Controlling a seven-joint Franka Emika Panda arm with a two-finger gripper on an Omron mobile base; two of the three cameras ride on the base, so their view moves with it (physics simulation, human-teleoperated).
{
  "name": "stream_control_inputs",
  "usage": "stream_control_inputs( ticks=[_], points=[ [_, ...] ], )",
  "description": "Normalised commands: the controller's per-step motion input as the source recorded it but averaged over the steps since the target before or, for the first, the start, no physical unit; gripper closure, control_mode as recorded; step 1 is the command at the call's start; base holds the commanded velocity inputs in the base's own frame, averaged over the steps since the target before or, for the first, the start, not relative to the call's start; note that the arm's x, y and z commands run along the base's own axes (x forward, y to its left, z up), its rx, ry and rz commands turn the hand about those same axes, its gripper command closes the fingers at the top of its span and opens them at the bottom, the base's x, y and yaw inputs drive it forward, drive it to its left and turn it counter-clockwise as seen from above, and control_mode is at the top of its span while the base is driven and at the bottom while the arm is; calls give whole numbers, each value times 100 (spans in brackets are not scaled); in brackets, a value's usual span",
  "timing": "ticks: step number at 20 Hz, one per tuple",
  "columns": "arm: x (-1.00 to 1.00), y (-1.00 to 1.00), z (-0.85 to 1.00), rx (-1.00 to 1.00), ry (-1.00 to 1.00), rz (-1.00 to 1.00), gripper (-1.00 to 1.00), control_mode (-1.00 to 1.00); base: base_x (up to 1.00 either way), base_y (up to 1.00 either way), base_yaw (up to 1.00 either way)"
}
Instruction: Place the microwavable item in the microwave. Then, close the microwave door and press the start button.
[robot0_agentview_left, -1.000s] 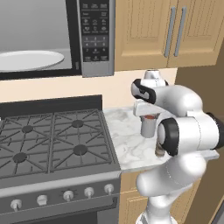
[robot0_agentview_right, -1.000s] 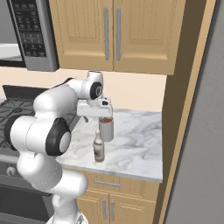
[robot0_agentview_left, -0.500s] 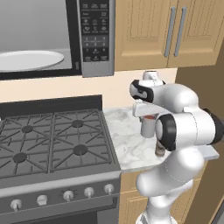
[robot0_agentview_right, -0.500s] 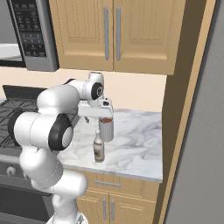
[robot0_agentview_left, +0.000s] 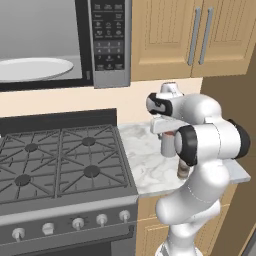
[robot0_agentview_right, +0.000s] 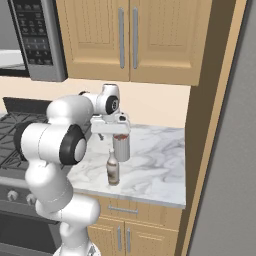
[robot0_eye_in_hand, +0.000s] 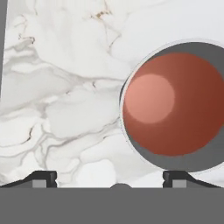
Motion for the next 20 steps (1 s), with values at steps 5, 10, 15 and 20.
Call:
stream_control_inputs(
  ticks=[5, 10, 15, 20],
  points=[
    [21, 0, -11, 0, 0, 4, -100, -100, 0, 0, 0],
    [4, 0, 0, 0, 0, 4, -100, -100, 0, 0, 0],
    [0, 0, 0, 0, 0, 4, -100, -100, 0, 0, 0],
    [0, 0, 0, 0, 0, 4, -100, -100, 0, 0, 0]
  ],
)
